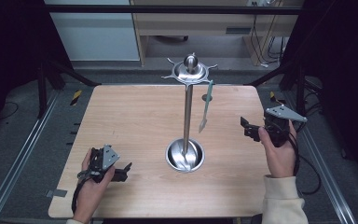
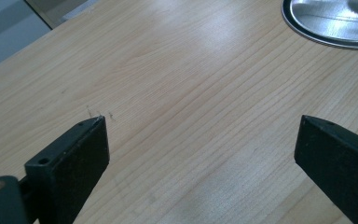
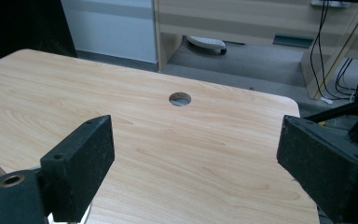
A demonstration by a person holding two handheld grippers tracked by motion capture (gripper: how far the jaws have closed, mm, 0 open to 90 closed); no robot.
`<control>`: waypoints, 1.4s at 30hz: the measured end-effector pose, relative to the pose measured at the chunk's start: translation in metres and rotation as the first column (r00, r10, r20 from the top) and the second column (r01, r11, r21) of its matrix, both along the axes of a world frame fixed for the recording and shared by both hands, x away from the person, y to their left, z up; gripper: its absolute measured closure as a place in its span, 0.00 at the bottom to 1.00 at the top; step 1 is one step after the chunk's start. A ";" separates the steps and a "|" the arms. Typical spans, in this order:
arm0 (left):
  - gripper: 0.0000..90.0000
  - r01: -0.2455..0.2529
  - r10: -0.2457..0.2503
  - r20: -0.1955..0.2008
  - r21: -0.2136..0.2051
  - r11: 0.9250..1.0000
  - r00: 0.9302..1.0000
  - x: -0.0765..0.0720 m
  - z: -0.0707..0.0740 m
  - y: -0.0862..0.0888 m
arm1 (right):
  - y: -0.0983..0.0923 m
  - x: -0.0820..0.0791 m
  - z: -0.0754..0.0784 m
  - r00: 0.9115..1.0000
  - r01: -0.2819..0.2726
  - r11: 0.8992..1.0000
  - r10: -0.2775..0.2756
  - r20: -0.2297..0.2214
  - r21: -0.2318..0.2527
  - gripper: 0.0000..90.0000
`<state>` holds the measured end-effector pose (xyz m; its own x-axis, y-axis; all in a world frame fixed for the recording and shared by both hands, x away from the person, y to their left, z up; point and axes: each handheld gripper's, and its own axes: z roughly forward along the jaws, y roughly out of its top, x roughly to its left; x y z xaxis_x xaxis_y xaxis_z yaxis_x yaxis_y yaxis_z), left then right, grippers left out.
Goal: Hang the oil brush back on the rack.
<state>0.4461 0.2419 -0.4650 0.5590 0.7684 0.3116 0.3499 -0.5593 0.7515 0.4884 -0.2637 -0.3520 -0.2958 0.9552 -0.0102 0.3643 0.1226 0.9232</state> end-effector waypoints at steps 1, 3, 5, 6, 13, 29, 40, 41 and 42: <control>0.03 0.000 0.000 -0.001 0.001 1.000 1.000 0.000 0.000 0.000 | 0.000 0.001 -0.003 1.000 0.007 1.000 -0.007 0.000 -0.001 0.13; 0.03 -0.003 0.003 -0.005 0.002 1.000 1.000 0.001 -0.002 0.001 | -0.001 0.002 -0.006 1.000 0.021 1.000 -0.021 -0.001 -0.006 0.13; 0.03 -0.007 0.007 -0.004 0.002 1.000 1.000 0.001 -0.001 0.003 | -0.003 0.004 -0.010 0.999 0.033 0.999 -0.033 0.001 -0.011 0.13; 0.03 -0.007 0.007 0.001 -0.001 1.000 1.000 0.000 0.000 0.004 | -0.004 0.005 -0.014 0.999 0.036 0.999 -0.036 -0.003 -0.013 0.13; 0.03 -0.016 0.016 0.000 0.005 1.000 1.000 0.002 0.000 0.003 | -0.004 0.009 -0.024 0.999 0.042 0.999 -0.042 -0.024 -0.009 0.13; 0.03 -0.024 0.024 0.027 0.007 1.000 0.999 0.000 0.002 0.005 | 0.003 0.013 -0.041 0.998 0.050 0.998 -0.052 -0.040 -0.047 0.13; 0.03 -0.017 0.017 0.030 0.007 1.000 0.999 -0.002 0.003 0.004 | 0.008 0.015 -0.048 0.997 0.048 0.997 -0.052 -0.065 -0.054 0.13; 0.03 -0.018 0.018 0.031 0.009 1.000 0.999 -0.002 0.003 0.004 | 0.008 0.016 -0.049 0.996 0.048 0.997 -0.051 -0.068 -0.057 0.13; 0.03 -0.016 0.016 0.026 0.015 1.000 1.000 -0.001 0.003 0.003 | 0.008 0.017 -0.052 0.996 0.045 0.997 -0.049 -0.077 -0.059 0.13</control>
